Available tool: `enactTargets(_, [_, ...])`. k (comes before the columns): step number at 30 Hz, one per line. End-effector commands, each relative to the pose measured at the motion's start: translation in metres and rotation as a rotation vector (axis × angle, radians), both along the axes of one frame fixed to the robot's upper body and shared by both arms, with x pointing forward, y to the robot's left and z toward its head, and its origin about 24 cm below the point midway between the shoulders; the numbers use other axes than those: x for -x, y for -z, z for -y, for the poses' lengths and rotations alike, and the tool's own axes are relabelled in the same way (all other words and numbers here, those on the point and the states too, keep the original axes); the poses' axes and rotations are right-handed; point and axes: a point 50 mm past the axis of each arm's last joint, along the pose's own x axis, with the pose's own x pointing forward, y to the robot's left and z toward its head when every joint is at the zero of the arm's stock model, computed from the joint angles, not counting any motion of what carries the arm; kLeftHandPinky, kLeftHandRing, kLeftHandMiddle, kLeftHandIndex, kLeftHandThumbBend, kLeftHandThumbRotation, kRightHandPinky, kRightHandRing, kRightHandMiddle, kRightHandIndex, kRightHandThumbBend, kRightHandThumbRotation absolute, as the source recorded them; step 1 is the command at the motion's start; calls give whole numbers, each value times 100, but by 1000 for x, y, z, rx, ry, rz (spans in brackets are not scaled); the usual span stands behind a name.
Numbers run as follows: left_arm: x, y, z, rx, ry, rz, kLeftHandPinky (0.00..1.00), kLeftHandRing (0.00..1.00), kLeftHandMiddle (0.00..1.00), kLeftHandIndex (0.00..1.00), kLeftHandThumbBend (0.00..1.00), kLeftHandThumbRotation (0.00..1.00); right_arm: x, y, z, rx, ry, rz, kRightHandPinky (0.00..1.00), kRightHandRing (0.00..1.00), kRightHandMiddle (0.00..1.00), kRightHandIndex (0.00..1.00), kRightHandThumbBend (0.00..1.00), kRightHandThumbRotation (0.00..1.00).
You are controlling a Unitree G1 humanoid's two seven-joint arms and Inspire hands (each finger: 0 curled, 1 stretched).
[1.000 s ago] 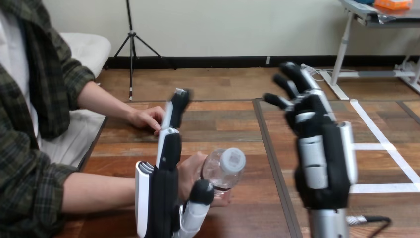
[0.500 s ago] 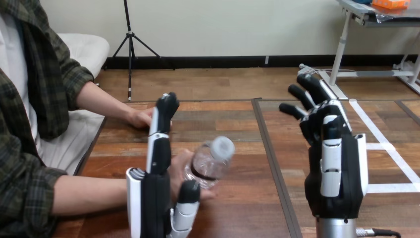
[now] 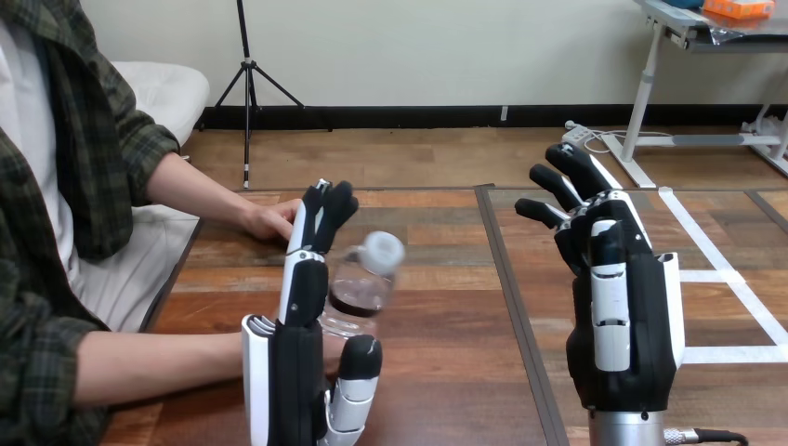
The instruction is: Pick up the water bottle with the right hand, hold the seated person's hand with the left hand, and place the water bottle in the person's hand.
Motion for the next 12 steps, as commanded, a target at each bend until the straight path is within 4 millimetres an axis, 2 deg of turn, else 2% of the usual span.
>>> enactTargets(1, [-8,-14,17,96,-4,47,90,88,91,94,54,100,-4,-9,-6,-18,-7,55,72,84,87,82,36,83])
enactTargets(12, [-7,-14,16,93,-3,52,90,87,90,94,49,100,-3,-8,-7,-17,-14,50,73,85,87,82,37,82])
